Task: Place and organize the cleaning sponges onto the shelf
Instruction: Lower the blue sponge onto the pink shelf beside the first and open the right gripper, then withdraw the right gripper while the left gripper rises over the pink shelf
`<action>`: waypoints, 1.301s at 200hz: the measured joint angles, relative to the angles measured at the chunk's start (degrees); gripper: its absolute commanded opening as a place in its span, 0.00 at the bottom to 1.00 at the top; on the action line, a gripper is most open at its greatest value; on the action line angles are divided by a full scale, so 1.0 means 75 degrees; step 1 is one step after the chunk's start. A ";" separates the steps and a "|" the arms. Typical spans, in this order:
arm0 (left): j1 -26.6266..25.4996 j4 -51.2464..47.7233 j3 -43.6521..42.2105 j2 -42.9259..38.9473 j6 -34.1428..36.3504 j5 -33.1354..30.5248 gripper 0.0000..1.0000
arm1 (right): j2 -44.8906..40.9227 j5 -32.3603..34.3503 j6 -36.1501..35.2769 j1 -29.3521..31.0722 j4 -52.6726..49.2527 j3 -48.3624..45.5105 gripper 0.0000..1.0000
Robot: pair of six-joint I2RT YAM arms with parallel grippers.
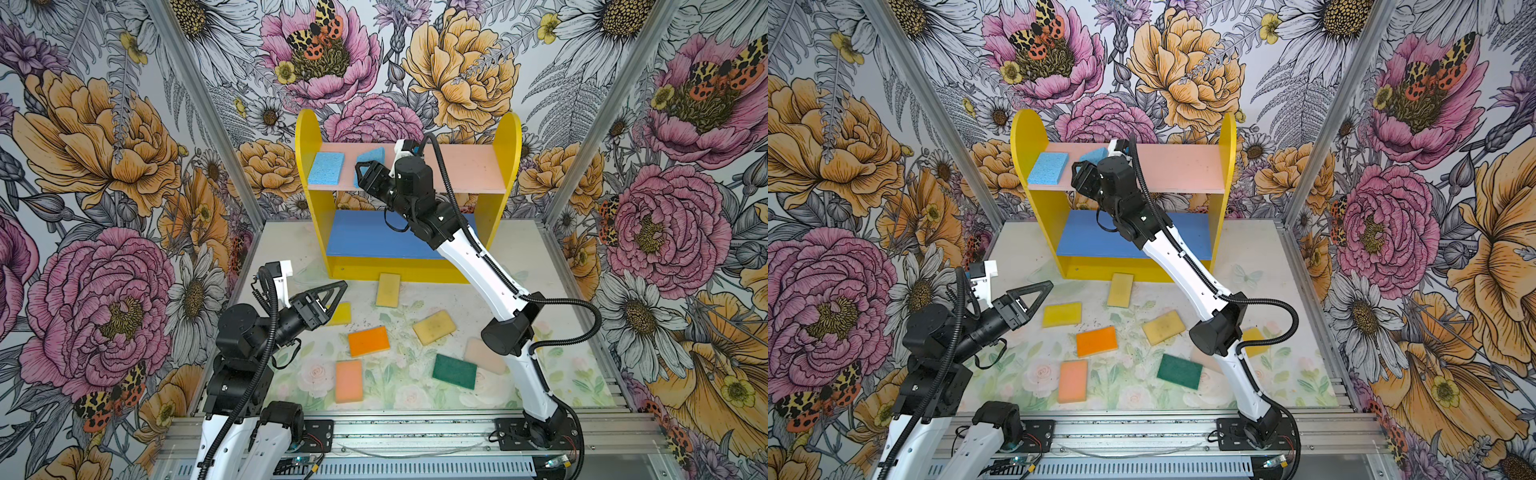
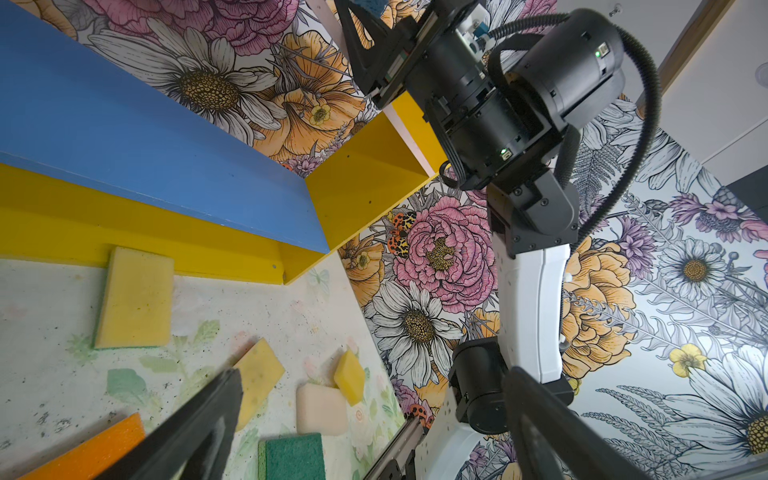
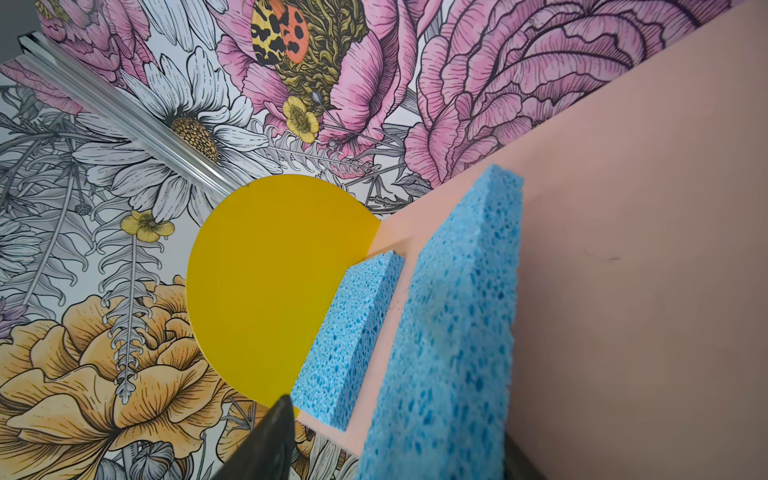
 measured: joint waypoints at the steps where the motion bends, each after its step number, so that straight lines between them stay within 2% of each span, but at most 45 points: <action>1: 0.0000 0.0000 0.0006 0.0006 0.0000 0.0000 0.99 | -0.0003 0.0006 -0.0006 0.0000 -0.0012 0.0000 0.64; 89: 0.0000 0.0015 0.0154 0.0122 -0.0003 -0.0003 0.99 | -0.0312 0.0659 -0.1498 -0.0073 -0.1189 0.0085 0.70; 147: 0.0000 0.0169 0.0175 0.0172 -0.0073 -0.0006 0.99 | -0.0472 0.1227 -0.2623 -0.0093 -0.1693 0.0085 0.83; 185: 0.0017 0.0449 0.0166 0.0178 -0.0239 -0.0006 0.99 | -0.0577 0.1594 -0.2978 -0.0125 -0.1993 0.0085 0.92; 213: 0.0020 0.0571 0.0172 0.0283 -0.0271 -0.0003 0.99 | -0.0627 0.1032 -0.2879 -0.0318 -0.2218 0.0248 0.94; 260: -0.0012 0.0758 0.0443 0.0883 -0.0297 -0.0012 0.99 | -0.0627 -0.0831 -0.2445 -0.0734 -0.2311 0.1029 0.96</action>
